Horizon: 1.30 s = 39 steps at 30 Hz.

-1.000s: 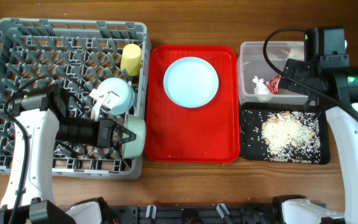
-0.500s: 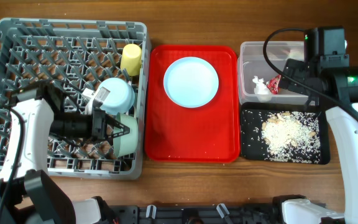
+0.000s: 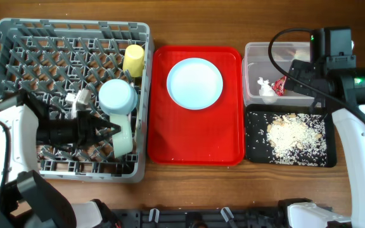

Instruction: Sort waste into correct bins and load items into the dishwasher rack

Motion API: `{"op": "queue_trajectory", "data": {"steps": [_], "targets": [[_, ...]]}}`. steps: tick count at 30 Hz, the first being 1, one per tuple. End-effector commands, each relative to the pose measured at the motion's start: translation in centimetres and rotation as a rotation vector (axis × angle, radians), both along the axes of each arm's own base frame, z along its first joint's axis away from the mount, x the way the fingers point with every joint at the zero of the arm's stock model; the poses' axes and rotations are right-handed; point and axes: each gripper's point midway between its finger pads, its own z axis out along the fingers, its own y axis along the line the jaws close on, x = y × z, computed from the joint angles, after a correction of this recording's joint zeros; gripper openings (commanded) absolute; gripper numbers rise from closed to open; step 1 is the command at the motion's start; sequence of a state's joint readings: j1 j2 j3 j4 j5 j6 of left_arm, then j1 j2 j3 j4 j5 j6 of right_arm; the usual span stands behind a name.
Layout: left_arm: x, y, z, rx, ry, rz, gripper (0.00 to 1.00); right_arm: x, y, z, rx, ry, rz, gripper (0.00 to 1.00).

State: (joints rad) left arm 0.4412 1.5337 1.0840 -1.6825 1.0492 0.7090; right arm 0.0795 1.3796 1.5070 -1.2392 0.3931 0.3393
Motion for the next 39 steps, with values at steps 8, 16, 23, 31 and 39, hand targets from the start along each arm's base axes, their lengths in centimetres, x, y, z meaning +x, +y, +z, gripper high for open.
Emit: {"op": "queue_trajectory", "data": {"steps": [8, 16, 23, 31, 39], "targets": [[-1.1, -3.3, -0.1, 0.007, -0.049, -0.186, 0.04, 0.1, 0.0, 0.4, 0.008, -0.016, -0.001, 1.0], [-0.9, -2.6, -1.1, 0.048, -0.008, -0.158, 0.04, 0.1, 0.0, 0.4, 0.007, -0.016, 0.0, 1.0], [-0.7, -2.1, -2.9, 0.067, 0.074, -0.142, 0.04, 0.1, 0.0, 0.4, 0.008, -0.019, 0.0, 1.0], [-0.1, -0.5, -5.0, 0.103, 0.166, -0.098, 0.04, 0.1, 0.0, 0.4, 0.008, -0.019, 0.0, 1.0], [0.6, 3.2, -6.1, 0.216, 0.287, 0.037, 0.04, 0.1, 0.0, 0.4, 0.008, -0.019, 0.0, 1.0]]}}
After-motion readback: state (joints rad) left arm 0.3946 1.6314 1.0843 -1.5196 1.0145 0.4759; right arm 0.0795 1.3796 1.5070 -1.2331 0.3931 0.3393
